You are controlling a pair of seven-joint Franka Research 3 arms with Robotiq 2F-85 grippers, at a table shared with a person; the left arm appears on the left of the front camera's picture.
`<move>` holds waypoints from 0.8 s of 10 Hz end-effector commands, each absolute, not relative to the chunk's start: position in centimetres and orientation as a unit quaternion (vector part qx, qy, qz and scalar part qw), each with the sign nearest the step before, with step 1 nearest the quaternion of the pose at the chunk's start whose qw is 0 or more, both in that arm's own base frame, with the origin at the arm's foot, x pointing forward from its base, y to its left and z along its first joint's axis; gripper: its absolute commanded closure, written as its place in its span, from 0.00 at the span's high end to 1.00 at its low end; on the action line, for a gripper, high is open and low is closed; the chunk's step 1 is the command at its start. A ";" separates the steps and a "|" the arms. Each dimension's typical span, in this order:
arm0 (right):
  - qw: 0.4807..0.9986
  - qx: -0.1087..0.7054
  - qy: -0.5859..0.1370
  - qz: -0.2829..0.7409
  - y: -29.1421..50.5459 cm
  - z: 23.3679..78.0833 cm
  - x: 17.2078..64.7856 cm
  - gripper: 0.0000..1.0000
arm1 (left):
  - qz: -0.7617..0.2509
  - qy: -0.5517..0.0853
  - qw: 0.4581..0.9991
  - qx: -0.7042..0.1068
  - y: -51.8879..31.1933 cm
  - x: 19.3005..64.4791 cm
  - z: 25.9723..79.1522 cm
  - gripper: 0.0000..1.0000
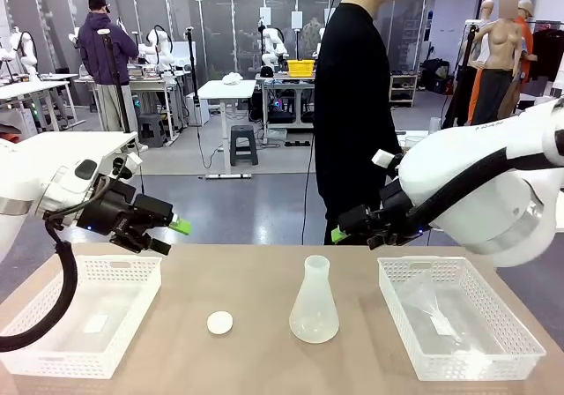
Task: Prepare the solutions needed for the experiment.
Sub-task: Pick up the Plastic Funnel and insert it into the Big flask.
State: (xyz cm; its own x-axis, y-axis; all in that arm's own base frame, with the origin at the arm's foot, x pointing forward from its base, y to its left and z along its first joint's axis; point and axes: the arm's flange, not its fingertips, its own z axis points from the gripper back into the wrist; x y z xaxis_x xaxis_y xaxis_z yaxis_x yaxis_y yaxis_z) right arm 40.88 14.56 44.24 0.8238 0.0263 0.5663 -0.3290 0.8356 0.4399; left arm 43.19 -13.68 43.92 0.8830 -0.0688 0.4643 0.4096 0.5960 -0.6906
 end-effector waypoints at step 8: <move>0.864 0.440 -0.234 0.070 13.6 42.5 43.2 1.00 | -0.093 -0.125 0.781 -0.605 -13.0 45.8 42.7 1.00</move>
